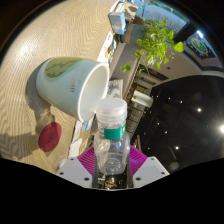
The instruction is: Pour water
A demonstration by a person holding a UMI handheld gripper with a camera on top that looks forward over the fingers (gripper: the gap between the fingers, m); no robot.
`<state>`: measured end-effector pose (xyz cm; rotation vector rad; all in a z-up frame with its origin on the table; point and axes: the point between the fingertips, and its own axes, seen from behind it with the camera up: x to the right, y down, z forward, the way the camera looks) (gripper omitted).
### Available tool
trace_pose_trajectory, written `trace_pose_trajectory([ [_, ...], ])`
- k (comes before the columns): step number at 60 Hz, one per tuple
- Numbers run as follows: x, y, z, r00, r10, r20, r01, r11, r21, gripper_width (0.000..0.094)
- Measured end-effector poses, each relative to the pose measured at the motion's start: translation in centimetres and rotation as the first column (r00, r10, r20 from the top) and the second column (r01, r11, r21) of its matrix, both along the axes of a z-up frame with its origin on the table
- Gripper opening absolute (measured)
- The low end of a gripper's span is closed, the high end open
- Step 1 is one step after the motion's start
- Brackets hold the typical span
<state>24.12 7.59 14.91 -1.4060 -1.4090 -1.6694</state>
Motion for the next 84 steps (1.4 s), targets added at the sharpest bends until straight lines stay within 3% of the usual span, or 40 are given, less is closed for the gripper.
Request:
trace_pose_trajectory([
  [15, -0.9, 0.5, 0.9, 0.999, 0.047, -0.008, -0.047, 0.999, -0.013, 0.0397],
  [25, -0.5, -0.3, 3.2, 0.946, 0.024, -0.324, -0.015, 0.999, 0.03, 0.0403],
  [36, 1.2, -2.0, 2.8, 0.602, -0.058, -0.796, 0.098, 0.995, 0.002, 0.0407],
  [44, 1.4, -2.7, 0.2, 0.262, -0.086, -0.961, 0.145, 0.988, -0.049, 0.0406],
  [51, 0.4, -2.4, -2.5, -0.041, -0.082, -0.996, 0.145, 0.986, -0.088, 0.0407],
  [58, 0.4, -2.0, -5.7, -0.176, -0.111, -0.978, 0.15, 0.979, -0.138, 0.0408],
  [73, 1.1, -2.3, -12.7, -0.303, -0.184, -0.935, 0.159, 0.958, -0.24, 0.0415],
  [78, 1.1, -2.4, -12.6, -0.298, -0.137, -0.945, 0.145, 0.972, -0.187, 0.0434],
  [84, 1.2, -2.4, -12.6, -0.329, -0.129, -0.936, 0.154, 0.97, -0.188, 0.0468],
])
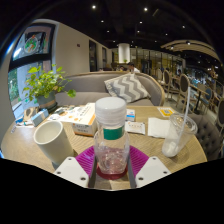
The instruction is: Pour water
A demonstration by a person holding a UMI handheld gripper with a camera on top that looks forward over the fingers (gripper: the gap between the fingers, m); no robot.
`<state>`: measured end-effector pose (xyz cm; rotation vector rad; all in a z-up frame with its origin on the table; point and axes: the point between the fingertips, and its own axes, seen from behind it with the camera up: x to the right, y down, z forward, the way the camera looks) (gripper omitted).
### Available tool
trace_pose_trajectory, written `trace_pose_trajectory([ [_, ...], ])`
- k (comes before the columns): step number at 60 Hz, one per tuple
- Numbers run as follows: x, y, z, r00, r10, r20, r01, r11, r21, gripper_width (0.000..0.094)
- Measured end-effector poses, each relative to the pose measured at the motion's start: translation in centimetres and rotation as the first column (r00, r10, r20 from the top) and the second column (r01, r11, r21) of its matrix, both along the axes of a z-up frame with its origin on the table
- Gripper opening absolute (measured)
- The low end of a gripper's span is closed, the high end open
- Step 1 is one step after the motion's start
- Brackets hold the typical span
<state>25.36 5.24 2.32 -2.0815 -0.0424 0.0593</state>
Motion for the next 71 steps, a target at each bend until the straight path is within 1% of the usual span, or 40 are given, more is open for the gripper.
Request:
trace_pose_trajectory([
  [2, -0.1, 0.0, -0.4, 1.0, 0.0, -0.001, 0.0, 1.0, -0.019, 0.0488],
  [5, -0.2, -0.4, -1.5, 1.0, -0.002, 0.002, 0.002, 0.997, -0.083, 0.0534],
  [8, -0.4, -1.2, -2.5, 1.0, -0.004, 0.004, 0.005, 0.991, -0.134, 0.0607],
  [11, -0.5, -2.0, -2.7, 1.0, -0.018, -0.001, 0.017, 0.985, -0.17, 0.0699],
  [15, -0.7, -3.1, -2.0, 1.0, -0.028, 0.009, 0.029, 0.982, -0.188, 0.086],
  [16, -0.7, -3.4, -1.6, 0.999, -0.029, 0.015, 0.032, 0.982, -0.188, 0.0867],
  [18, -0.7, -4.2, -0.8, 0.999, -0.034, 0.029, 0.039, 0.981, -0.19, 0.0841],
  [21, -0.9, -5.4, 0.8, 0.998, -0.044, 0.045, 0.052, 0.98, -0.191, 0.0857],
  [26, -1.4, -7.8, 4.0, 0.996, -0.064, 0.061, 0.075, 0.977, -0.198, 0.0854],
  [32, -2.1, -11.5, 8.5, 0.992, -0.112, 0.065, 0.123, 0.973, -0.196, 0.0853],
  [40, -3.3, -16.8, 14.6, 0.984, -0.152, 0.088, 0.166, 0.97, -0.175, 0.0856],
  [48, -5.2, -21.9, 18.7, 0.979, -0.18, 0.093, 0.193, 0.969, -0.157, 0.0854],
  [54, -6.8, -24.3, 19.7, 0.98, -0.179, 0.081, 0.19, 0.969, -0.158, 0.0853],
  [59, -8.0, -26.0, 20.6, 0.982, -0.164, 0.089, 0.176, 0.973, -0.147, 0.0854],
  [65, -9.0, -27.3, 21.0, 0.986, -0.144, 0.084, 0.155, 0.978, -0.142, 0.0854],
  [71, -9.6, -27.9, 21.6, 0.988, -0.143, 0.062, 0.15, 0.981, -0.124, 0.0854],
])
